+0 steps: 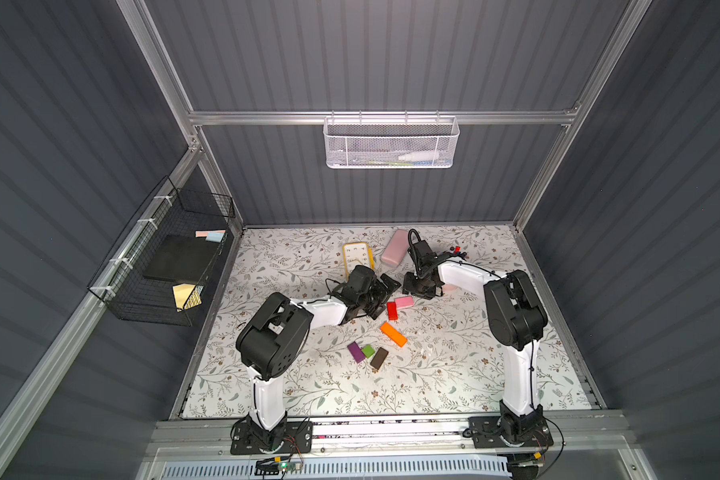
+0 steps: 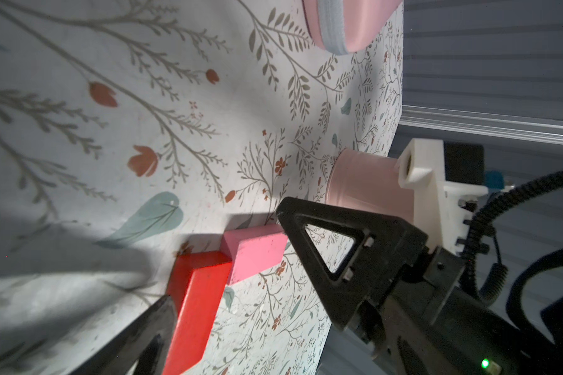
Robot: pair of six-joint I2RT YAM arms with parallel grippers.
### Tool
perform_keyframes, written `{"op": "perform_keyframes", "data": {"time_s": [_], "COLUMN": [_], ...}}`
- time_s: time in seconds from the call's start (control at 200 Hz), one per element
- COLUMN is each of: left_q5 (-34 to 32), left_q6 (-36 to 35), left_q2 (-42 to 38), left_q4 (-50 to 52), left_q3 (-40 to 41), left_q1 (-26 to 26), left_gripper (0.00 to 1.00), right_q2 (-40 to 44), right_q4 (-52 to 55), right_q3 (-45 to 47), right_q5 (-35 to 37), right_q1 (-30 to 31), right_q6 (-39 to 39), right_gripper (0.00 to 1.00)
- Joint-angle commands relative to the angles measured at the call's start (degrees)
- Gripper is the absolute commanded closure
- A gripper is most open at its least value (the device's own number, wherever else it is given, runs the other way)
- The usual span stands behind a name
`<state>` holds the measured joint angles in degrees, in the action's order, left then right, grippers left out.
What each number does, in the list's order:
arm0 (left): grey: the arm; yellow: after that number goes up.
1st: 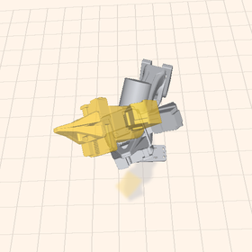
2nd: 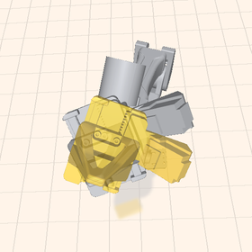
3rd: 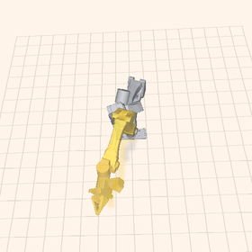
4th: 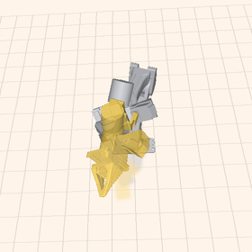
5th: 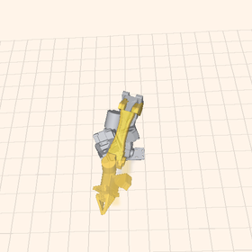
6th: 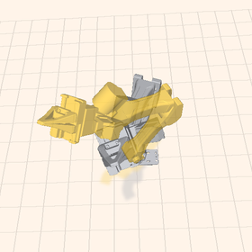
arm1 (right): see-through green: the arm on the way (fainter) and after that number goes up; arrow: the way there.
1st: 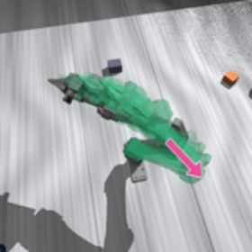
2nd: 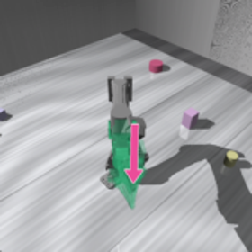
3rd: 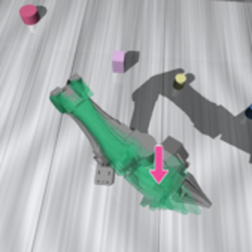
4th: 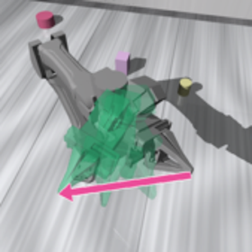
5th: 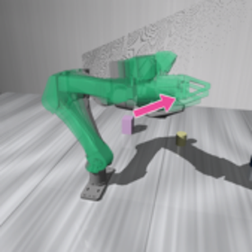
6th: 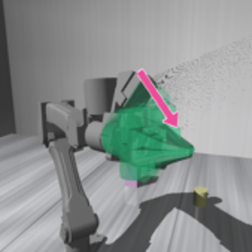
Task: Assemble the number 6 with building blocks
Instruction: Adjust the building block at the center of the board.
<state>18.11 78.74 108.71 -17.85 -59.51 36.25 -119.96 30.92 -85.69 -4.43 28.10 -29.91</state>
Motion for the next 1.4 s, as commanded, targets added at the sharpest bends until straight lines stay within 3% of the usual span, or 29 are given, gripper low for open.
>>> {"op": "perform_keyframes", "data": {"time_s": [0.0,1.396], "left_q5": [0.4,0.9], "left_q6": [0.4,1.3], "left_q2": [0.7,1.8], "left_q4": [3.0,1.7], "left_q3": [0.4,-0.4], "left_q1": [0.1,0.1], "left_gripper": [0.01,0.01], "right_q2": [-2.0,-0.4], "right_q4": [2.4,5.5], "right_q3": [-0.7,4.8], "right_q5": [0.7,5.6], "right_q1": [0.4,3.4], "right_q6": [1.3,4.4], "right_gripper": [0.43,0.43]}}
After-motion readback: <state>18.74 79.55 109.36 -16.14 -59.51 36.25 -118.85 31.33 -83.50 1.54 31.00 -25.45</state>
